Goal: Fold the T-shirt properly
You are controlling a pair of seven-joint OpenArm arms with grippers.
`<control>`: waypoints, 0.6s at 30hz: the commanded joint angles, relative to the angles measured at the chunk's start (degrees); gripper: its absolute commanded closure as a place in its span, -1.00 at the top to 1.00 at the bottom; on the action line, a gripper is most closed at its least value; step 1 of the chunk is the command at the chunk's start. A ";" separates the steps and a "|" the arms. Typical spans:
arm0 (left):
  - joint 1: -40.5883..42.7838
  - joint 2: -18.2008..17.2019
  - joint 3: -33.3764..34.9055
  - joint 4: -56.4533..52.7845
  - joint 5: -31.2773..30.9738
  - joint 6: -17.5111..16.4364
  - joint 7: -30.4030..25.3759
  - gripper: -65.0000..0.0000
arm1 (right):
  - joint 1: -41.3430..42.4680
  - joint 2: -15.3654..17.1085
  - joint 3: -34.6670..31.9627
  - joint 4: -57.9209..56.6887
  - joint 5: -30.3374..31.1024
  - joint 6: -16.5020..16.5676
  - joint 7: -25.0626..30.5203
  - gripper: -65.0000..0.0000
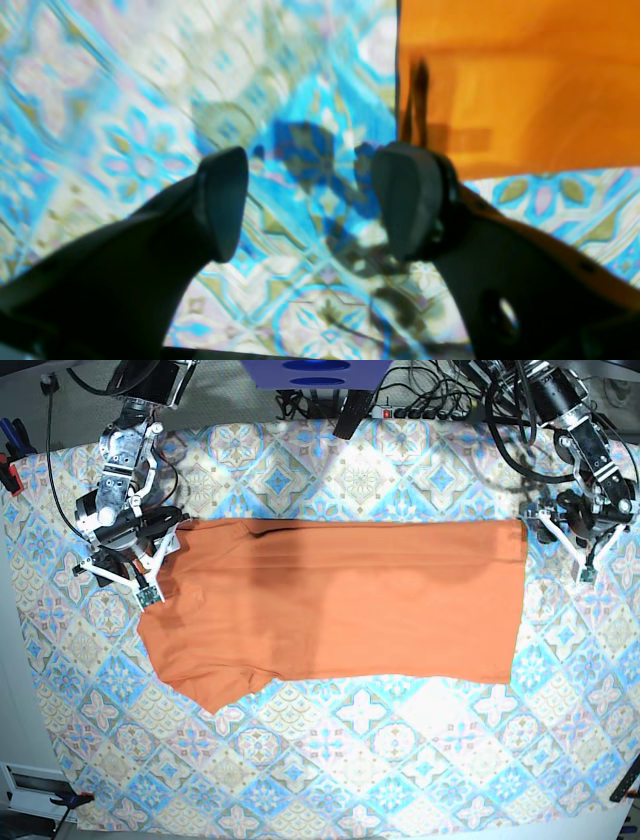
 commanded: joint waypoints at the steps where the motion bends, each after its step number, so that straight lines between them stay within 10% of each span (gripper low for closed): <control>1: -0.90 -1.74 1.15 1.13 -1.94 -0.12 -1.26 0.29 | 0.14 0.46 0.24 0.97 0.13 -0.05 0.69 0.23; 18: -2.92 -7.98 7.13 -12.24 -13.19 -0.12 -0.46 0.28 | -0.21 0.28 3.22 0.97 0.48 2.50 -3.70 0.35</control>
